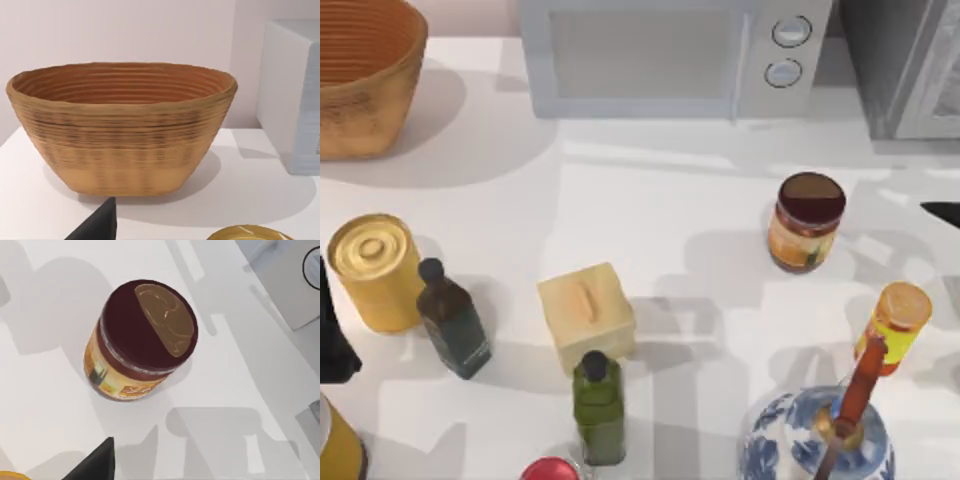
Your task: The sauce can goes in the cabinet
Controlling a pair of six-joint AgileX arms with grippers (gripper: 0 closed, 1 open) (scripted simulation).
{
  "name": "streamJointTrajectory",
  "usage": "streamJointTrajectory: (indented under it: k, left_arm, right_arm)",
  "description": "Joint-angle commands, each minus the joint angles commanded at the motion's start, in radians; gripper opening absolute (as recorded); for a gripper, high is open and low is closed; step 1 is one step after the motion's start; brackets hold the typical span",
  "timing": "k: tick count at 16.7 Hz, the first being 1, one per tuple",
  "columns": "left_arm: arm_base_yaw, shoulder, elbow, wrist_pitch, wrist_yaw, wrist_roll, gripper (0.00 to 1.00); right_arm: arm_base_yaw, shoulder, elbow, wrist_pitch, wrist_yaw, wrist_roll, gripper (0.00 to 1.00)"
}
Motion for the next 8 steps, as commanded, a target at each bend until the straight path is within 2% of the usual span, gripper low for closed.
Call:
streamJointTrajectory:
  k: [8]
  left_arm:
    - [0.0, 0.0, 0.0, 0.0, 0.0, 0.0, 1.0]
  right_arm:
    - [-0.003, 0.649, 0.412, -0.264, -0.263, -0.4, 1.0]
